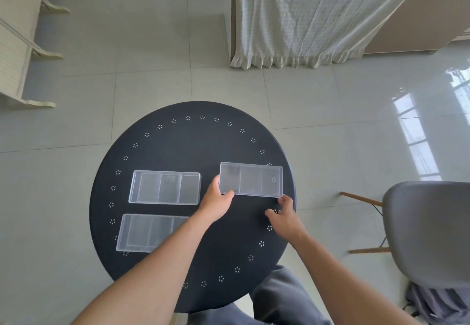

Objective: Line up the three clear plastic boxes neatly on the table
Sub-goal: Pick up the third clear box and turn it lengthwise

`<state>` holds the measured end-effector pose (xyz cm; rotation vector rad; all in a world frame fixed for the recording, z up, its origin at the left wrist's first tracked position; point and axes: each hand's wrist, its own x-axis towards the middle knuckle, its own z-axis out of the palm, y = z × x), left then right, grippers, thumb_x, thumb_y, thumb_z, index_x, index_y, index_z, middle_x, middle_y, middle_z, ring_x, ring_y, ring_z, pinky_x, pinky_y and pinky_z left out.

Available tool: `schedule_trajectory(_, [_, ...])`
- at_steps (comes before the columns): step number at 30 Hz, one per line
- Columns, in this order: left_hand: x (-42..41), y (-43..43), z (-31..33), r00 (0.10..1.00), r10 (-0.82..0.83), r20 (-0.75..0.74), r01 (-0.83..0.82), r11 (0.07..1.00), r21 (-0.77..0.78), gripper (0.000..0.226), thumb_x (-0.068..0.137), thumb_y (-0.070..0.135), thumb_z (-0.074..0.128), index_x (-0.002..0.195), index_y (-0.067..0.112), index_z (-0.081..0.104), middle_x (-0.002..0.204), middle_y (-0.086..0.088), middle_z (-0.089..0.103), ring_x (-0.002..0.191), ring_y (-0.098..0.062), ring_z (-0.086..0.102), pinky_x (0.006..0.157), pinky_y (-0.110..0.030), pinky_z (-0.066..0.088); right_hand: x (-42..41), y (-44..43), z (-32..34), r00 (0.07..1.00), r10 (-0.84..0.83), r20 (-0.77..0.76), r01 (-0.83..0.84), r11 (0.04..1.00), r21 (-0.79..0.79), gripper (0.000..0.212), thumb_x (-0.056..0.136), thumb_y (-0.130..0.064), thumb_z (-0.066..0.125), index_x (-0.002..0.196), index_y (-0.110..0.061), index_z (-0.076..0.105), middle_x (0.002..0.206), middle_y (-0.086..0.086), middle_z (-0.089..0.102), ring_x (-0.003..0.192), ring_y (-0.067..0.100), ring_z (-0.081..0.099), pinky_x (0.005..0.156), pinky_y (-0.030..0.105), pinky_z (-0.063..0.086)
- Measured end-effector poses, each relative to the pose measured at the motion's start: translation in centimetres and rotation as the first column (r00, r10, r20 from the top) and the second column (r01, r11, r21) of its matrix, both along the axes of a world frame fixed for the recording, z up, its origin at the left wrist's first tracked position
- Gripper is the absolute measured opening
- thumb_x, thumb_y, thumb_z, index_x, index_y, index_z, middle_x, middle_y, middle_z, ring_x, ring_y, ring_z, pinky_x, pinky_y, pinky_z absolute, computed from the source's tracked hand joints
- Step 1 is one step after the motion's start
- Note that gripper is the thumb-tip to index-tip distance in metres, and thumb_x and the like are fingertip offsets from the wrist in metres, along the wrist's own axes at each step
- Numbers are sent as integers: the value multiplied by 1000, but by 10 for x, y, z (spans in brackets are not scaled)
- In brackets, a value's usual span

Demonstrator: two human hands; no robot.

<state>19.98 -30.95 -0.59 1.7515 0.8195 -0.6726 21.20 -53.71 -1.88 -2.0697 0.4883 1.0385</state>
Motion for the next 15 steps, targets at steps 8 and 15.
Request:
schedule_trajectory(8, [-11, -4, 2, 997, 61, 51, -62, 998, 17, 67, 92, 41, 62, 158, 43, 45, 157, 15, 52, 137, -12, 58, 108, -32, 46, 30, -21, 4, 998, -64, -27, 66, 994, 83, 55, 93, -33, 67, 139, -27, 37, 141, 4, 61, 132, 20, 62, 104, 42, 53])
schedule_trajectory(15, [-11, -4, 10, 989, 113, 97, -119, 991, 56, 59, 79, 47, 93, 129, 40, 62, 123, 11, 62, 101, -5, 70, 82, -25, 54, 61, -20, 29, 972, -60, 228, 25, 988, 151, 31, 102, -27, 61, 130, -29, 48, 110, -4, 71, 95, 9, 72, 70, 28, 53])
